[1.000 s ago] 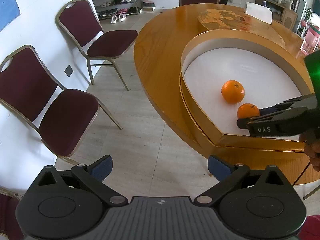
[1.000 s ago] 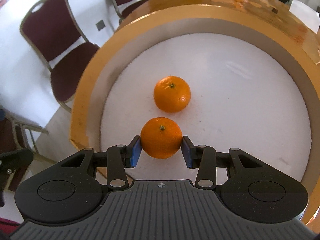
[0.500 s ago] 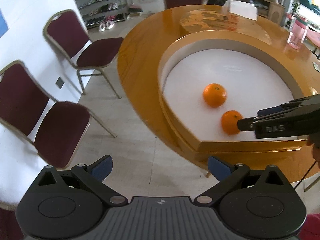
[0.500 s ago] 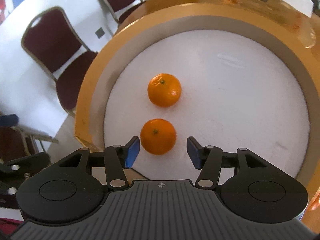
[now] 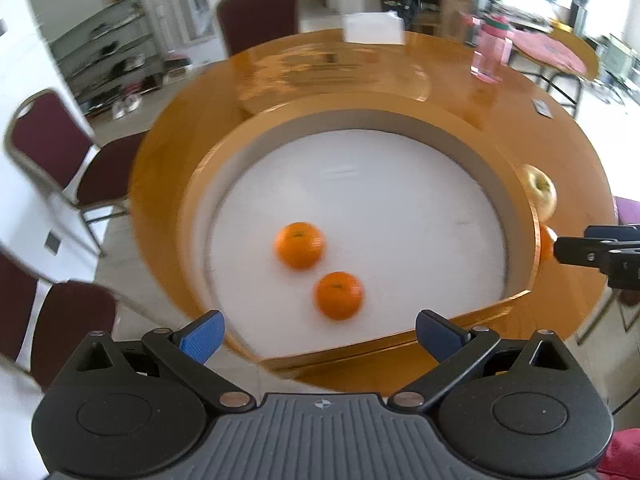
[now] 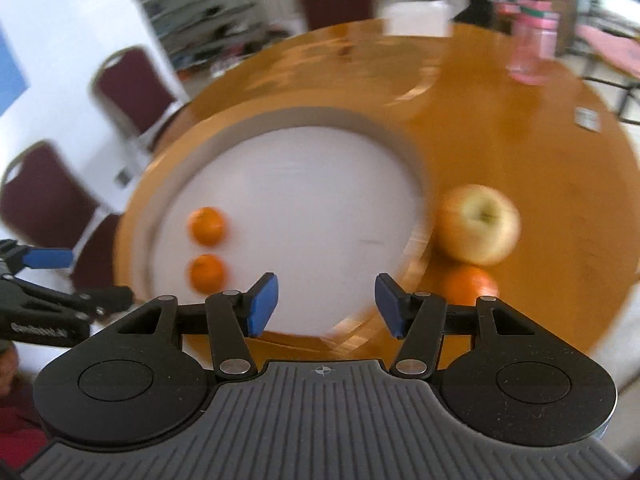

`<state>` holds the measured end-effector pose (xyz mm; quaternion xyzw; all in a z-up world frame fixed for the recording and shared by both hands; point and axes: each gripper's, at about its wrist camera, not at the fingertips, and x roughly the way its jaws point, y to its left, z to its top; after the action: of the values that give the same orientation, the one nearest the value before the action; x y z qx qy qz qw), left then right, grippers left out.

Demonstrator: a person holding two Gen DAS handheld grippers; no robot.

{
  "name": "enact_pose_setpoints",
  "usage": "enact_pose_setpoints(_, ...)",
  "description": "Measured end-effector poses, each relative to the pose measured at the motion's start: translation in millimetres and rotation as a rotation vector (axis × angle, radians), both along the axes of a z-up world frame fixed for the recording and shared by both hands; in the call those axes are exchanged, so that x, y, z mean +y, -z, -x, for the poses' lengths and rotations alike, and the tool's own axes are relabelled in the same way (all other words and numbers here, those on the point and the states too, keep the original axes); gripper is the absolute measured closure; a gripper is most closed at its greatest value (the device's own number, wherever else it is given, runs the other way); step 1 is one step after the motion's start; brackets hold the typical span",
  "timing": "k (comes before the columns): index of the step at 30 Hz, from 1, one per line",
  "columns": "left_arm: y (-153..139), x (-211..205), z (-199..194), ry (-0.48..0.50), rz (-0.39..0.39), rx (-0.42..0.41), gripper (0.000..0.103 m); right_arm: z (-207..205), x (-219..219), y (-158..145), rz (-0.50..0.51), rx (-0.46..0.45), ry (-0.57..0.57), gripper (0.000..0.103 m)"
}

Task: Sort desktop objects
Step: 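Move the right gripper back to the last mandarin orange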

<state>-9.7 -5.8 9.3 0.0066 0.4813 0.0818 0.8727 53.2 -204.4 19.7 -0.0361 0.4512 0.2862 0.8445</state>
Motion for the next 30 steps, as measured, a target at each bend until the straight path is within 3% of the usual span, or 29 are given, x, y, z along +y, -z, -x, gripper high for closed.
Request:
enact_pose_setpoints(7,11.9,-20.0,-11.3,0.078,-0.017,0.040,0.001,1.9,-46.9,22.0,0.050,0.012,0.159,0.043)
enact_pose_setpoints(13,16.5,-34.6,-9.3,0.147,-0.056,0.079,0.001,1.6,-52.8,43.3,0.060,0.042,0.193,0.044)
enact_pose_setpoints(23,14.4,-15.3,-5.9,0.037,-0.074,0.104,0.001,-27.3,-61.7,68.7,0.016,0.113,0.238,0.048)
enact_pose_setpoints(30,14.5,-6.4,-3.2,-0.017,-0.090,0.124,0.001,-60.3,-61.1,82.3,0.014,0.088,0.265,0.048)
